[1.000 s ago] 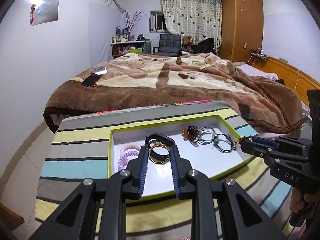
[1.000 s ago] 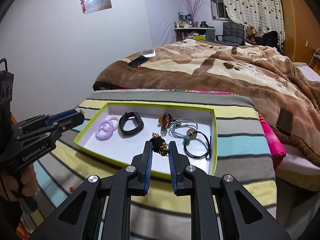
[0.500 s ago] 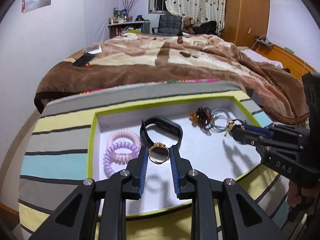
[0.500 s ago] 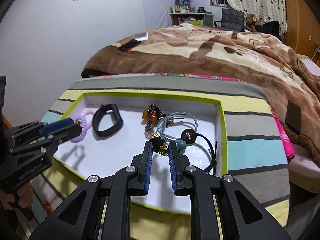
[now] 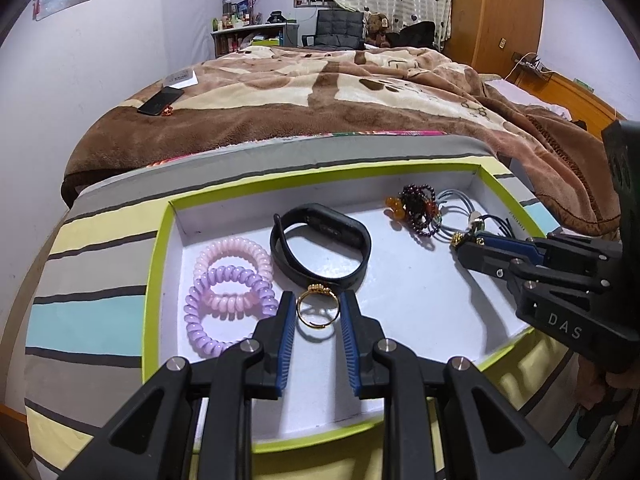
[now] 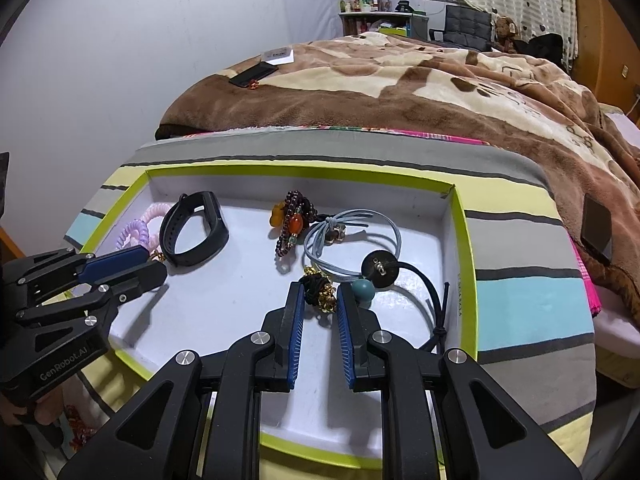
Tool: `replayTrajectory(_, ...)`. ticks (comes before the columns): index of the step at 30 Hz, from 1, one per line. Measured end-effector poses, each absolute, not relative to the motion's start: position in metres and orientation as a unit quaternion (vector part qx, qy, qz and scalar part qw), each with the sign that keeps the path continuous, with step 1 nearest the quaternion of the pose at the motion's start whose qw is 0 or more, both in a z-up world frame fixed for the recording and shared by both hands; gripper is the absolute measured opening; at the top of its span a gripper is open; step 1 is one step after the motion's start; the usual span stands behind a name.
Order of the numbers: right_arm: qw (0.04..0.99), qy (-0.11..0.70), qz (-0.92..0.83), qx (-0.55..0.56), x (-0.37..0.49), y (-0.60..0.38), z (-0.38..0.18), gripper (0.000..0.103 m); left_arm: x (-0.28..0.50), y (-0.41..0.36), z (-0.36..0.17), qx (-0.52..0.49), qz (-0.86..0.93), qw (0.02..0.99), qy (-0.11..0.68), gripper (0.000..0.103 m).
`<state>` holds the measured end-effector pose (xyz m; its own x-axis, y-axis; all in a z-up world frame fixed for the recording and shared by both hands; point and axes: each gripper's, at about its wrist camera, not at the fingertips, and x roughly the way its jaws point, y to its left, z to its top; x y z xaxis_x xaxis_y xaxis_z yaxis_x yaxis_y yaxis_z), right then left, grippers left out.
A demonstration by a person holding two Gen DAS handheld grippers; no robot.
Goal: Organize jewelry
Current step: 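Open the left gripper to release the ring while the right gripper releases the ornament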
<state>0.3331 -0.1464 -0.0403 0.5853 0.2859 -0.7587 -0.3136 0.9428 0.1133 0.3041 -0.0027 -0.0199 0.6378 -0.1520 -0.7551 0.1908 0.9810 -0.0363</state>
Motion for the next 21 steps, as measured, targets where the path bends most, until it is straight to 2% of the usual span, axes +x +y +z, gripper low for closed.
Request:
replayTrajectory(4, 0.891, 0.422, 0.168, -0.016, 0.334, -0.145, -0.041, 0.018, 0.305, -0.002, -0.021, 0.018, -0.097, 0.903, 0.417, 0.024)
replayTrajectory(7, 0.891, 0.421, 0.169, -0.017, 0.334, -0.147, -0.041, 0.025, 0.304, 0.001, -0.021, 0.014, -0.096, 0.905, 0.415, 0.024)
replayTrajectory(12, 0.893, 0.415, 0.173, -0.016, 0.328, -0.148, -0.038, 0.029, 0.302, 0.008, -0.016, -0.002, -0.1, 0.907, 0.41, 0.025)
replayTrajectory(15, 0.894, 0.411, 0.177, -0.012, 0.323, -0.15, -0.035, 0.03, 0.297, 0.01, -0.011, -0.005, -0.101, 0.909, 0.404, 0.029)
replayTrajectory(21, 0.902, 0.393, 0.178, 0.003, 0.304, -0.161, -0.021, 0.03, 0.281, 0.014, 0.004, -0.004, -0.106, 0.918, 0.382, 0.03)
